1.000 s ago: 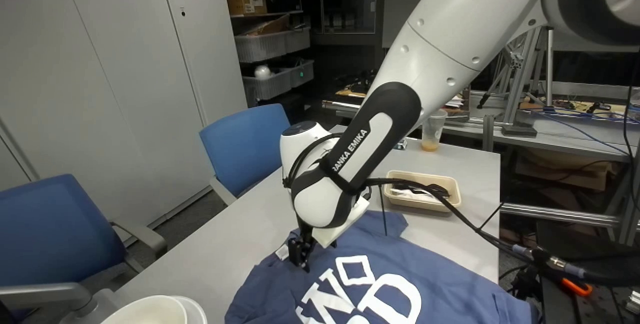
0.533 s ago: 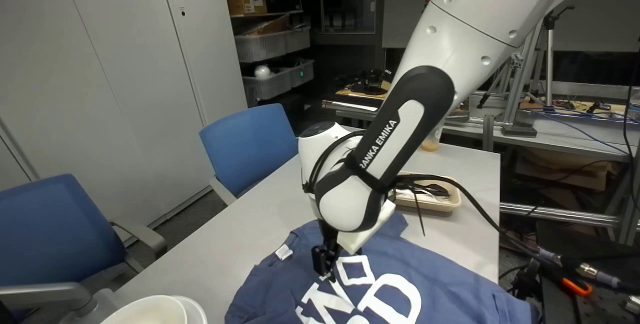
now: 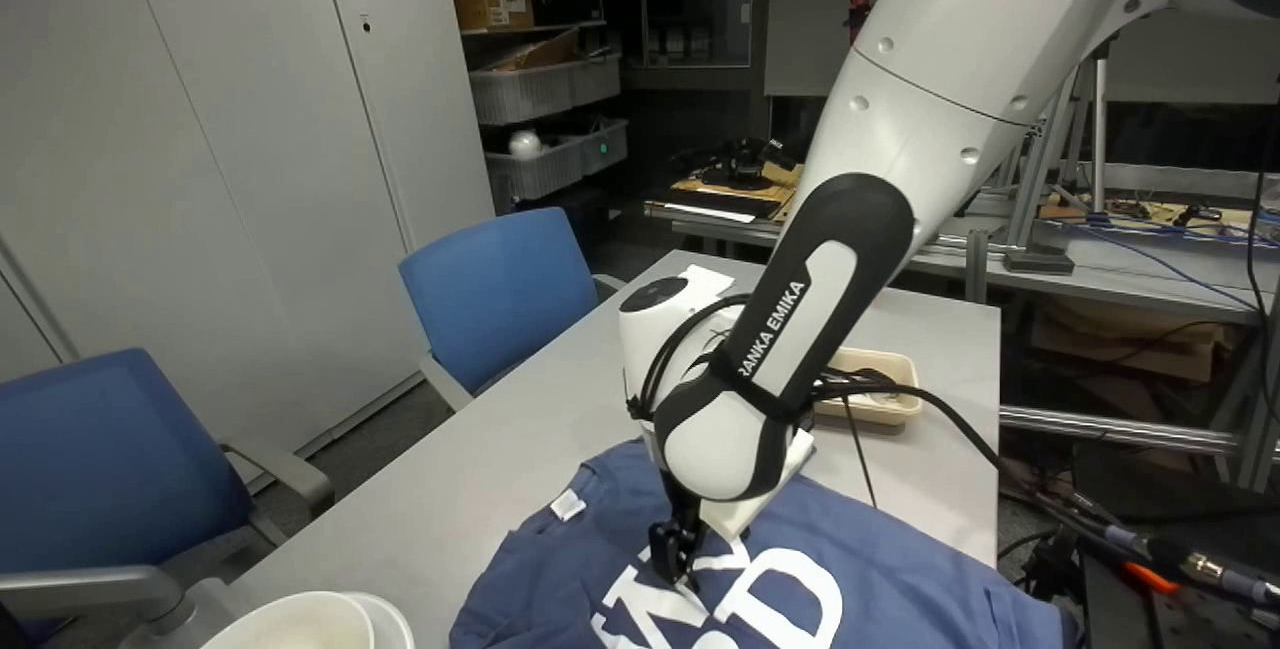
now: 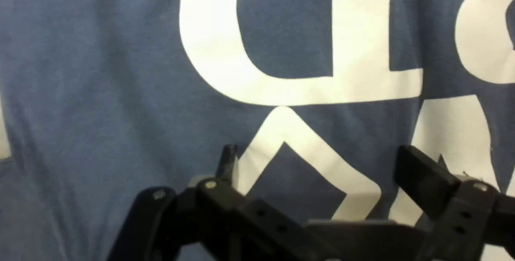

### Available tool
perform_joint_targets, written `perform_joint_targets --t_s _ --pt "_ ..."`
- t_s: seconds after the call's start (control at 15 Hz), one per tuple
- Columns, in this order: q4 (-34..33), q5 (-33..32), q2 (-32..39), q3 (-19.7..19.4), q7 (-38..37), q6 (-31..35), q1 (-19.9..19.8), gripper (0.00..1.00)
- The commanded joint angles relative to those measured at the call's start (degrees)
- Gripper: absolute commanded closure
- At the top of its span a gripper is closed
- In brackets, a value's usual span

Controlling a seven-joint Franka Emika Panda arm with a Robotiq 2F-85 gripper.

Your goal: Unfold the shirt

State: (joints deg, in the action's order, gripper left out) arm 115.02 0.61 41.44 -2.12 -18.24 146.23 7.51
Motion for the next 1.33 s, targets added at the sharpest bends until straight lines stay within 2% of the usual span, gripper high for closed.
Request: perform_joint_targets --t_s 0.0,0.73,1.27 --pt "-3.82 1.55 2.53 0.37 0.08 0.55 -0.22 0.0" --pt "-18.29 2.03 9.98 0.87 0.18 -4.18 -0.56 0.0" --pt "-32.09 1.07 16.26 -1.19 -1.18 -6.72 -0.57 0.0"
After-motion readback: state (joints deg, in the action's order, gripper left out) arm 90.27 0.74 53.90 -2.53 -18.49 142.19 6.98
